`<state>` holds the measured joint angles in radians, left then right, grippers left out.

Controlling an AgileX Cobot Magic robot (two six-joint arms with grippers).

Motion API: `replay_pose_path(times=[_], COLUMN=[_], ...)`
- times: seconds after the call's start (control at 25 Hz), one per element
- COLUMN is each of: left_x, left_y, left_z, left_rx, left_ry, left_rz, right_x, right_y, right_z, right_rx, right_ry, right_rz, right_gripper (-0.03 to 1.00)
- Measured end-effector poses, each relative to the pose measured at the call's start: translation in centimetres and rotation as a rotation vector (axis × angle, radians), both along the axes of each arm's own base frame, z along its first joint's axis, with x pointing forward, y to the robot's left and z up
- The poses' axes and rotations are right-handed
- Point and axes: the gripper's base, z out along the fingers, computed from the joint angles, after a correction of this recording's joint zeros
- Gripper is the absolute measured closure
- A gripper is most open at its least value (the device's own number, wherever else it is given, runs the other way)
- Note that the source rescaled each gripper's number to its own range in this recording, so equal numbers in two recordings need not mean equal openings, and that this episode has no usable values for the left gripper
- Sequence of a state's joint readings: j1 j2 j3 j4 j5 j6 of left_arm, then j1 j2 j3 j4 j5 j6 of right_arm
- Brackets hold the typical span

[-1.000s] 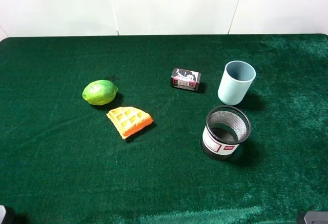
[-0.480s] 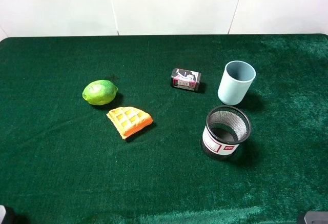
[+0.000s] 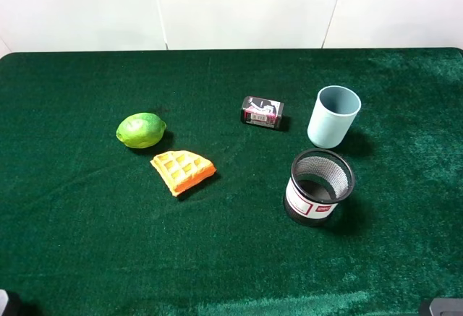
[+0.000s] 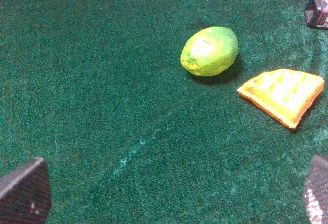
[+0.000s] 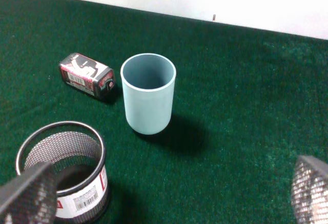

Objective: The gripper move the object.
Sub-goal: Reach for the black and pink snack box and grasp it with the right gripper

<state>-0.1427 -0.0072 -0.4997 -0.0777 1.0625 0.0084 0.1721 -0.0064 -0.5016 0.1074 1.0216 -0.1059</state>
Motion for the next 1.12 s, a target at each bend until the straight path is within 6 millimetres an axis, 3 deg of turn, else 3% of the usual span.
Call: replay_pose_path(times=[1.12], left_x=[0.0], left_y=[0.0], left_z=[0.0], left_rx=[0.0], left_ry=[0.0], left_rz=[0.0], right_x=[0.0], right_y=[0.01], right_z=[0.0], right_rx=[0.001], right_ry=[0.0], right_rz=[0.0], right_gripper=[-0.03])
